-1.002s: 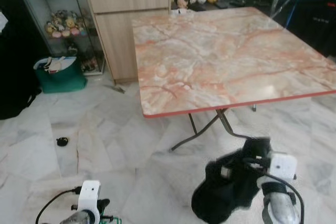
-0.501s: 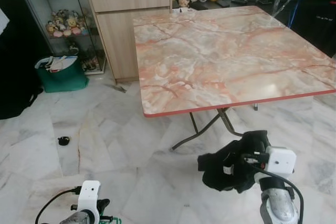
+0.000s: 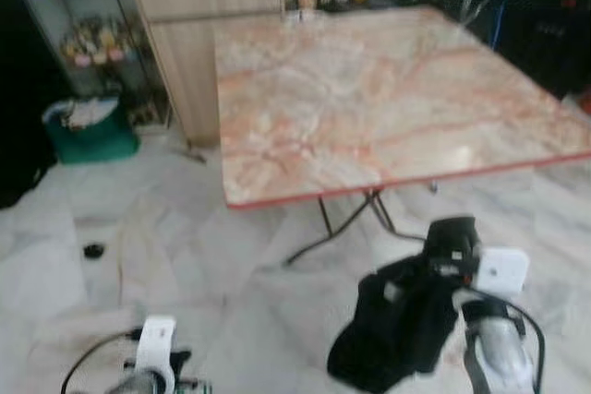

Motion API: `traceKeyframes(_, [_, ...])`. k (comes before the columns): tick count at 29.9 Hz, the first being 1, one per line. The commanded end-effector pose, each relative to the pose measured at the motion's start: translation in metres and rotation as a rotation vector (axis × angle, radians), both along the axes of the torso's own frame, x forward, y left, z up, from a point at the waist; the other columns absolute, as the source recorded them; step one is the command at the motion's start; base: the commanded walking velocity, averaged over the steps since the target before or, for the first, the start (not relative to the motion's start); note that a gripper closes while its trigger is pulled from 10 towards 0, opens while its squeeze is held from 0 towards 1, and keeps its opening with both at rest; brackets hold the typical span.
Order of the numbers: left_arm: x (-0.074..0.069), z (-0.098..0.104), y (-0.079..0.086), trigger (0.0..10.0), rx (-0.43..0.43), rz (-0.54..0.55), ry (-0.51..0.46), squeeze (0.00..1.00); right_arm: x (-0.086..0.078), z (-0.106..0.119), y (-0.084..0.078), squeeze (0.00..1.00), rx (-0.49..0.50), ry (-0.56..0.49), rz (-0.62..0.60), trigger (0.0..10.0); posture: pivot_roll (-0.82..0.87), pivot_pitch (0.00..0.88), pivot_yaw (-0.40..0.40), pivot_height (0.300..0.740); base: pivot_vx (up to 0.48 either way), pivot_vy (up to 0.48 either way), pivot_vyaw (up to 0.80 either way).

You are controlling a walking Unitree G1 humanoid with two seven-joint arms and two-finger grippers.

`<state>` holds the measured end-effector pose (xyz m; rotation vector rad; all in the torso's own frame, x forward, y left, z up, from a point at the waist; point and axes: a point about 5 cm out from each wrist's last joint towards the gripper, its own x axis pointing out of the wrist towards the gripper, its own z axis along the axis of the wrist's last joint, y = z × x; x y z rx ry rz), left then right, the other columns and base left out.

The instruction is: Hang hanger

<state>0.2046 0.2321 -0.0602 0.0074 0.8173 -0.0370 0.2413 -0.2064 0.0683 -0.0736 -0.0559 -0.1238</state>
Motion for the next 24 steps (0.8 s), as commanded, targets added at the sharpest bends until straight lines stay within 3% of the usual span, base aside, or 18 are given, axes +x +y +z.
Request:
traceKeyframes(1, [-0.003, -0.001, 0.002, 10.0, 0.018, -0.012, 0.013, 0.0, 0.002, 0.01, 0.0, 0.0, -0.005, -0.039, 0.001, 10.0, 0.03, 0.0, 0.018, 0.74, 0.0, -0.48, 0.0])
traceKeyframes(24, [0.004, 0.002, -0.001, 10.0, 0.015, 0.004, -0.006, 0.0, 0.01, 0.02, -0.007, 0.0, -0.024, -0.001, -0.002, 10.0, 0.03, 0.0, 0.008, 0.74, 0.0, -0.48, 0.0])
